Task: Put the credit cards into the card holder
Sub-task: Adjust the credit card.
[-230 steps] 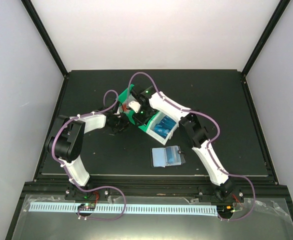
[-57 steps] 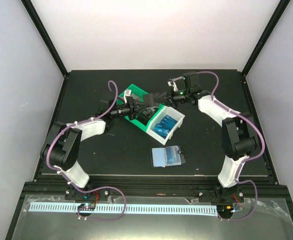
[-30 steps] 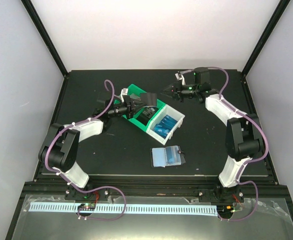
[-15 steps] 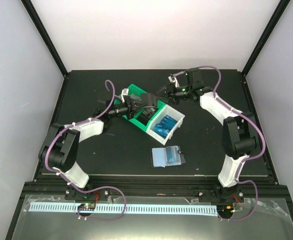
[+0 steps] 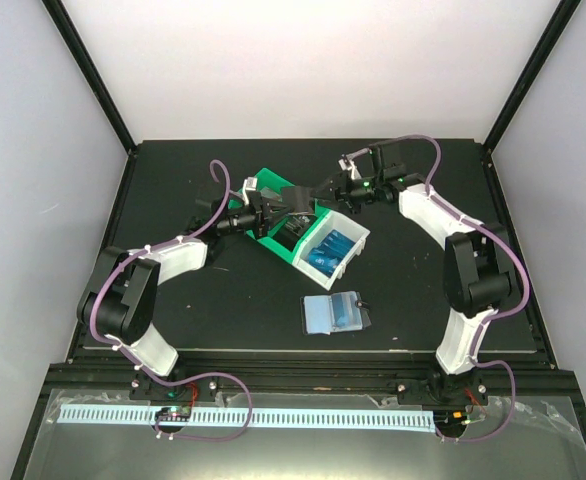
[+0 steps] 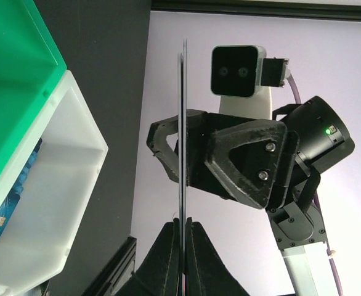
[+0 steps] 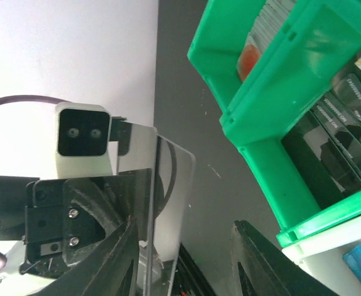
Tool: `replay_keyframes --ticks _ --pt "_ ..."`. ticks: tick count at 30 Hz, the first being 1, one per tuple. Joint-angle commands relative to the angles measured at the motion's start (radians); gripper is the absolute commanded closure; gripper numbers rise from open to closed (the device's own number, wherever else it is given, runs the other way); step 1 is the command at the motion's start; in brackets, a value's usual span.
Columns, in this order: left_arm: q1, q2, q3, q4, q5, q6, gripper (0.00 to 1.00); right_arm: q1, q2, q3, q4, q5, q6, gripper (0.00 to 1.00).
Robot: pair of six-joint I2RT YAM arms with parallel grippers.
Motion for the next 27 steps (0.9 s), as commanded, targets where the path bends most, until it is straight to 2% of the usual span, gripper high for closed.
replay_keyframes --ticks 1,5,12,15,20,27 --pt "-0.005 -0.023 0.007 -0.008 -0.016 0.004 0.98 0.003 0.024 0.03 -0.05 0.046 -0.035 0.57" --pt "-0.006 -0.02 0.01 -0.005 -0.014 0.001 0.98 0.013 0.026 0.016 0.018 -0.022 0.0 0.62" --pt "-0.008 -0.016 0.016 -0.004 -0.016 -0.002 0.98 0.028 0.033 -0.023 0.193 -0.116 0.133 0.86" --pt "-0.008 -0.013 0.014 -0.023 -0.019 0.014 0.99 0.027 0.031 -0.012 0.172 -0.092 0.119 0.98" --pt "-0.006 -0.012 0.01 -0.108 -0.034 0.078 0.98 0.025 0.043 0.005 0.11 -0.04 0.074 0.99" --pt "0.0 0.033 0.001 -0.167 -0.031 0.144 0.88 -0.004 0.051 -0.021 0.079 0.023 0.045 0.99"
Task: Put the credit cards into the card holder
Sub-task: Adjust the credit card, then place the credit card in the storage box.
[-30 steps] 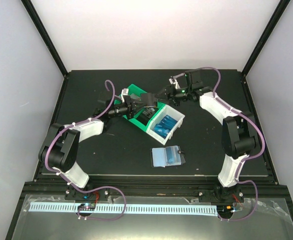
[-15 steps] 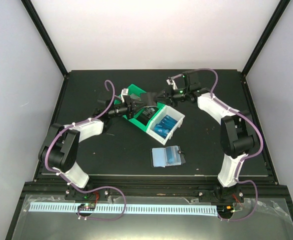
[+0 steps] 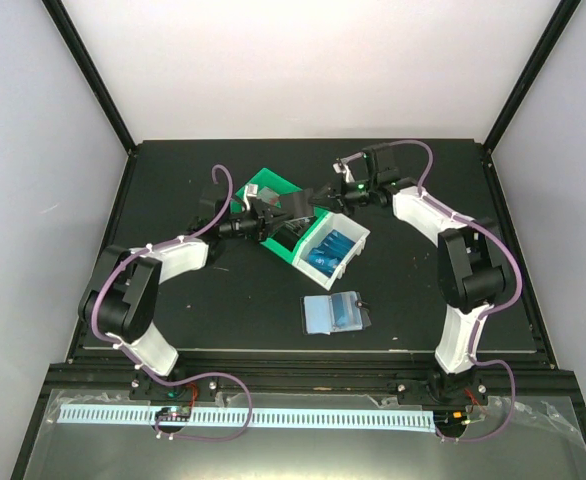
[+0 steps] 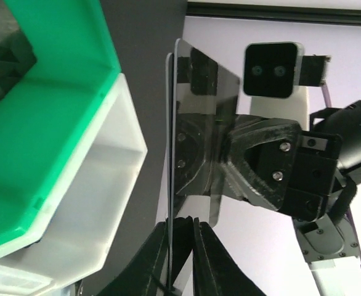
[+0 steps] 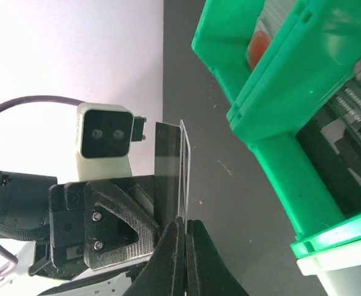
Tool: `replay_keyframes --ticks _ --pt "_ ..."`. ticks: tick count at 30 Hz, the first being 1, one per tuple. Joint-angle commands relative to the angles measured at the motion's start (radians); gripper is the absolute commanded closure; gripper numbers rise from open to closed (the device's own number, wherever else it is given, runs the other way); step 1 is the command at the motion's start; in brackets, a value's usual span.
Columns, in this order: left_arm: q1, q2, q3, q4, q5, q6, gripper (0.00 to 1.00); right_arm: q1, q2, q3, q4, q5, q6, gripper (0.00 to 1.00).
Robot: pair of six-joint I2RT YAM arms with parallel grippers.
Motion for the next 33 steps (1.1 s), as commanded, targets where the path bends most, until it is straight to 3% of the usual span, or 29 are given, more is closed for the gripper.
replay_keyframes --ticks 1,7,18,27,33 --pt "0.003 0.041 0.001 -0.052 0.004 0.059 0.87 -0.03 0.008 -0.009 -0.005 0.066 -0.036 0.99" --pt "0.006 0.117 0.037 -0.105 0.005 0.129 0.82 -0.058 0.032 -0.009 -0.033 0.097 -0.062 0.99" --pt "0.006 0.161 0.171 -0.484 -0.134 0.428 0.76 -0.057 0.031 0.085 -0.221 0.271 -0.181 0.99" --pt "-0.012 0.037 0.211 -0.693 -0.242 0.603 0.46 -0.057 -0.116 0.047 -0.29 0.369 -0.246 0.99" --pt "-0.087 -0.127 0.181 -0.751 -0.293 0.748 0.26 -0.055 -0.34 -0.13 -0.321 0.431 -0.293 0.99"
